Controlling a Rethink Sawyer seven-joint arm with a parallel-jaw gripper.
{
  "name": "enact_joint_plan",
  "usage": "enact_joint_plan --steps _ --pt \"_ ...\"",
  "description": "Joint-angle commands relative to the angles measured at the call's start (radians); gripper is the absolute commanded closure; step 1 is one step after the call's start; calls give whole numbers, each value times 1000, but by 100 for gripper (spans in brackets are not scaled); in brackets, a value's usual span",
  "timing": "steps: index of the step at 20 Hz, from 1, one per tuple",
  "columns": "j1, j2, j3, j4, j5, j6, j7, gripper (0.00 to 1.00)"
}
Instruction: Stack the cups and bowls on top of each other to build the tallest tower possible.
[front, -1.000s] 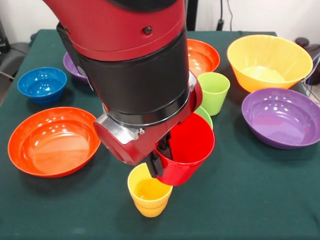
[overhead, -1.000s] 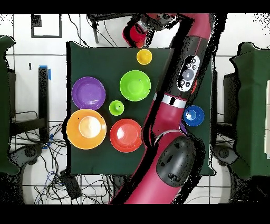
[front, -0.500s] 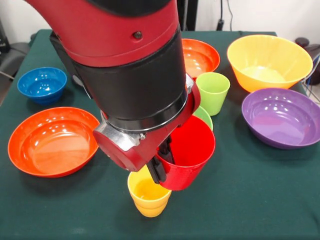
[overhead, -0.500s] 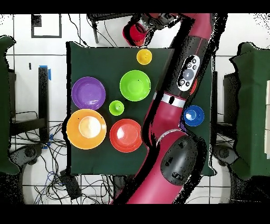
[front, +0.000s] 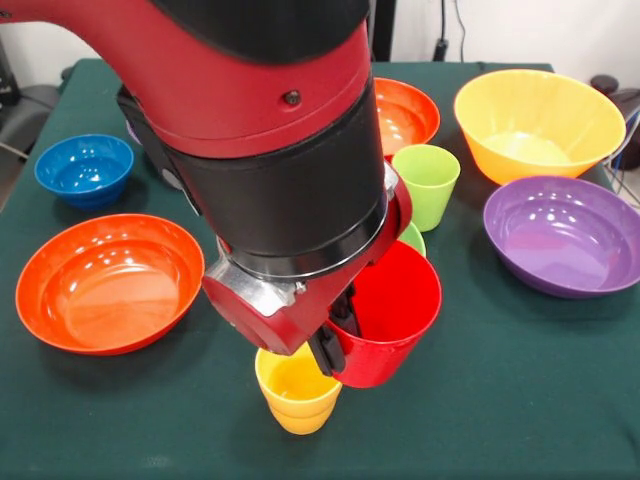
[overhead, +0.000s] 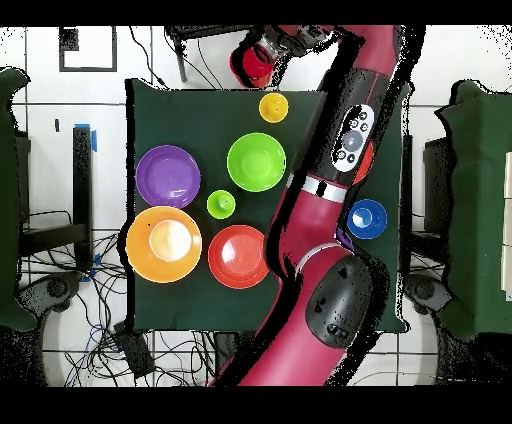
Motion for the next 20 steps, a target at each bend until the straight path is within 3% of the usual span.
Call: enact_joint_plan --steps 1,20 --pt "-15 10 -9 -81 -110 101 -327 100" --pt "-27 20 67 -96 -211 102 -431 100"
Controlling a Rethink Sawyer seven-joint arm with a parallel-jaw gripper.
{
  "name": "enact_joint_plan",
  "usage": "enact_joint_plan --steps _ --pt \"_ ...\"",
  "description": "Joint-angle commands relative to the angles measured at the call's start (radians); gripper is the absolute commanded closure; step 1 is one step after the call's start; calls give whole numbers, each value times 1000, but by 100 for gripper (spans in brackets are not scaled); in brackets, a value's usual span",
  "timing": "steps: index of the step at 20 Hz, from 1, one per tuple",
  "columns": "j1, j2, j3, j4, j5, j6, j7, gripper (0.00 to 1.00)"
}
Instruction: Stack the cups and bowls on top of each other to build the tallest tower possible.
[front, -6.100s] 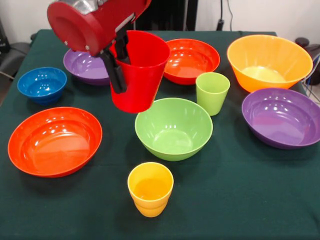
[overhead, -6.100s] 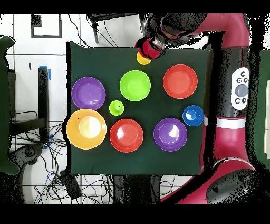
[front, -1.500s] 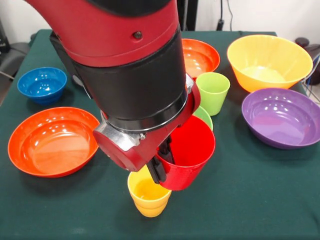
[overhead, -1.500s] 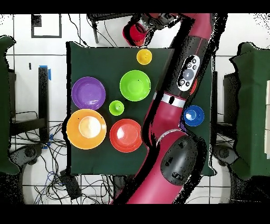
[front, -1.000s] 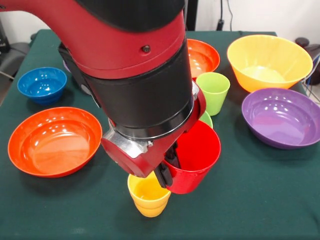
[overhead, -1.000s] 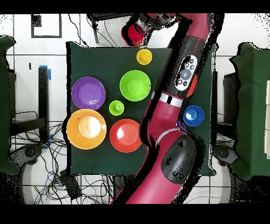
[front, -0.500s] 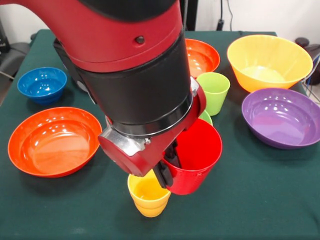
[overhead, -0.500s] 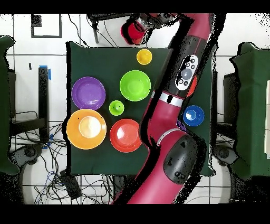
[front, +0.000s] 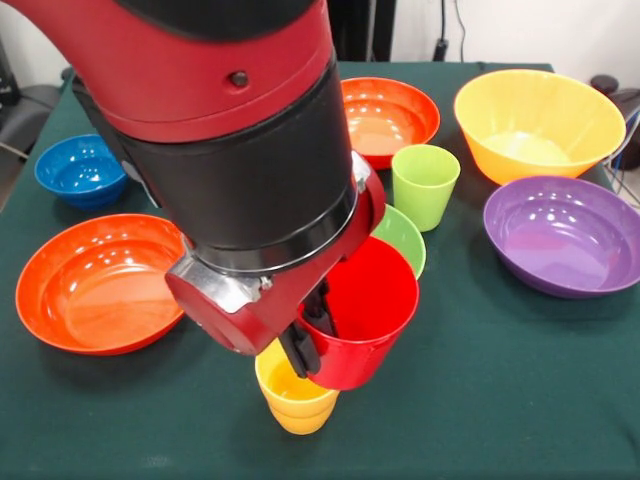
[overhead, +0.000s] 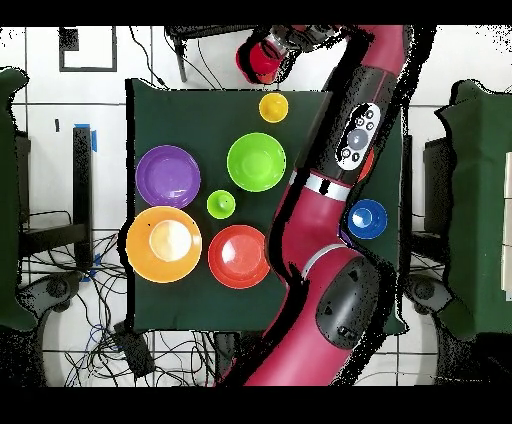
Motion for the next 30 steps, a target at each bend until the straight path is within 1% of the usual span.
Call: enact_joint_plan --steps 1,11,16,26,30 --pt "-4 16 -13 -96 -128 91 -382 100" --pt "-13 24 -8 -90 -134 92 -396 100" --pt "-18 26 10 -98 -164 97 -441 100" --pt "-21 26 25 -98 -196 101 -468 100" --pt "-19 23 36 -102 -232 113 -497 100"
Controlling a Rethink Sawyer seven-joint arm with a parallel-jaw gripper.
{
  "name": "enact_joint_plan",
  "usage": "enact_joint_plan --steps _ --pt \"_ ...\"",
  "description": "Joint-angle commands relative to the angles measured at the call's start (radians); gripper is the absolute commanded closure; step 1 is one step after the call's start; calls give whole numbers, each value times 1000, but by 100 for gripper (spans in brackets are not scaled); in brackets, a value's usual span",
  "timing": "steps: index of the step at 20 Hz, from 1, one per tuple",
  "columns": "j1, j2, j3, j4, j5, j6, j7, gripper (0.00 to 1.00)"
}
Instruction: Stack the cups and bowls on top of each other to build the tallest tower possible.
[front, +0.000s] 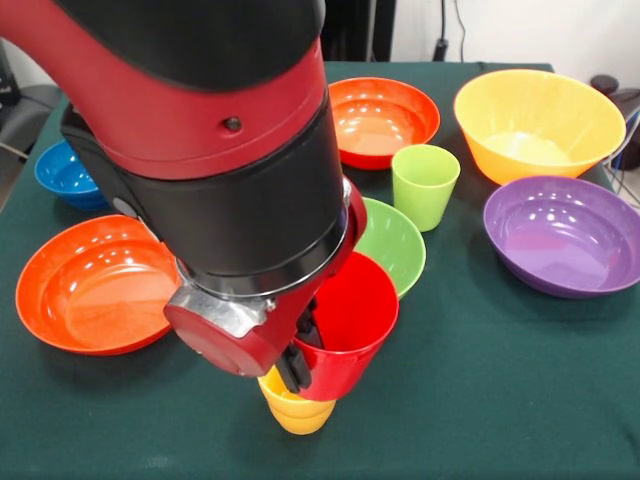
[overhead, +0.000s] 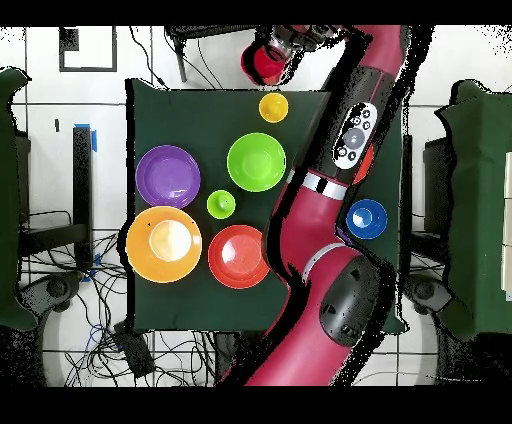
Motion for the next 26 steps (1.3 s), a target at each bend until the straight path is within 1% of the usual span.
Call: enact_joint_plan --steps 1,5,12,20,26 --pt "-12 -1 -25 -101 -146 119 -342 100" --pt "-15 -3 -16 -102 -182 133 -362 100" --pt "-28 5 -18 -92 -162 143 -353 100" --pt "-14 6 16 -105 -204 151 -360 100" --pt "-10 8 18 -102 -207 164 -356 100"
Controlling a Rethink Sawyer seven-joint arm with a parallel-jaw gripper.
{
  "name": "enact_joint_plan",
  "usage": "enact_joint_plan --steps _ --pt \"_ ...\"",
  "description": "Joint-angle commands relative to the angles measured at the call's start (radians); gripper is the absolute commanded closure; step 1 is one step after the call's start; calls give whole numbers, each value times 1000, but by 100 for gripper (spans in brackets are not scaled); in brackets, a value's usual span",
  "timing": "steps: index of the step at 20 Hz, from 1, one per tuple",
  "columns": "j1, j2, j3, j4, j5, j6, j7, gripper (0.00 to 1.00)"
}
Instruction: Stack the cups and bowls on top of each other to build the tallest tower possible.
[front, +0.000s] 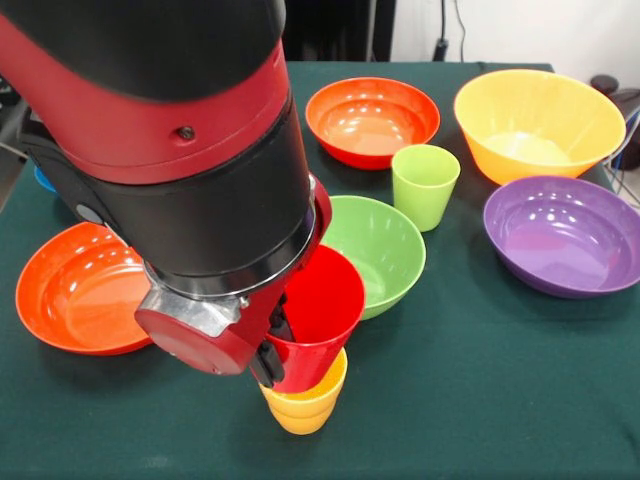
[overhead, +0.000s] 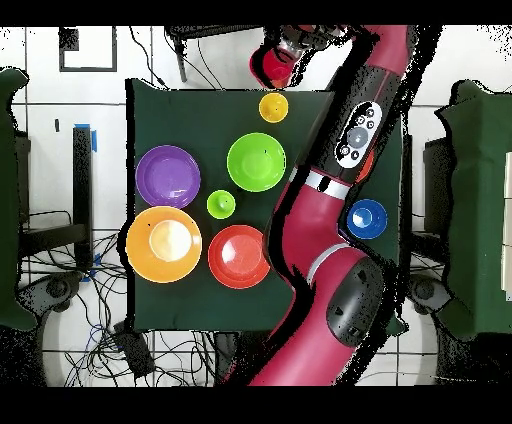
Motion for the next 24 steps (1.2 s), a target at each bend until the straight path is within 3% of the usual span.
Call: enact_joint_plan --steps 1,16,24 --pt "5 1 -42 -99 -116 134 -234 100" --pt "-3 6 -28 -103 -131 166 -242 100" --pt "1 15 -18 -104 -107 180 -230 100"
